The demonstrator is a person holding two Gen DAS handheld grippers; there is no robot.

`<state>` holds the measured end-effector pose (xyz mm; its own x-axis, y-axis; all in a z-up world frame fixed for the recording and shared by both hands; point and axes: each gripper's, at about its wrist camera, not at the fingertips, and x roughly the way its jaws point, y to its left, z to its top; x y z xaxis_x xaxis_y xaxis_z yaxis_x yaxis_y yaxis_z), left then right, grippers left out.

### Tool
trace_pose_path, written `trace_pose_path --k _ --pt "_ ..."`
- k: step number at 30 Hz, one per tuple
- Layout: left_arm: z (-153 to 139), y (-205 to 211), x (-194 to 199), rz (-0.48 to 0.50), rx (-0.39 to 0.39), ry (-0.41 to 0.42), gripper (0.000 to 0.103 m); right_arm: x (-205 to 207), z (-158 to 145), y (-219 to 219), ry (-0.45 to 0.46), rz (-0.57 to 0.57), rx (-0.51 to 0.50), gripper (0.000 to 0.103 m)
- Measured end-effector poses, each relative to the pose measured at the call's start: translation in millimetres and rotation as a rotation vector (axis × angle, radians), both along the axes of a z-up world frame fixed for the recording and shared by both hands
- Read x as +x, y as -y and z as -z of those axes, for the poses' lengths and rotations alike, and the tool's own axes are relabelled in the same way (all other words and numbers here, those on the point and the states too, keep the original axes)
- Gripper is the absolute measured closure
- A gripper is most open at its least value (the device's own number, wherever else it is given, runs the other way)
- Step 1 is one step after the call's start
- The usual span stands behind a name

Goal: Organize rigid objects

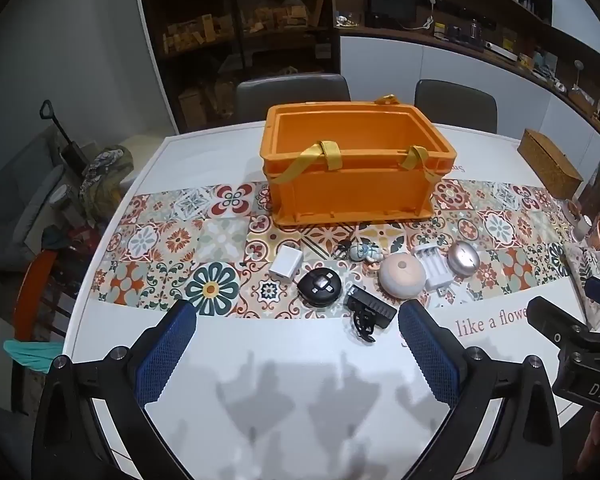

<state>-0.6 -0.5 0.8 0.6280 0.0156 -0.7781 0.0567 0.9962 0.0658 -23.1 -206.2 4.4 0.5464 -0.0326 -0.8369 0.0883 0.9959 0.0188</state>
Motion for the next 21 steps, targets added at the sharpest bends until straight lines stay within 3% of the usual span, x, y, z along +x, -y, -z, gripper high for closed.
trace_pose_path --k 21 --pt "-3.6 -0.2 -2.7 0.014 -0.01 -0.006 0.0 0.0 2.7 -2.4 -0.012 -0.002 0.004 0.0"
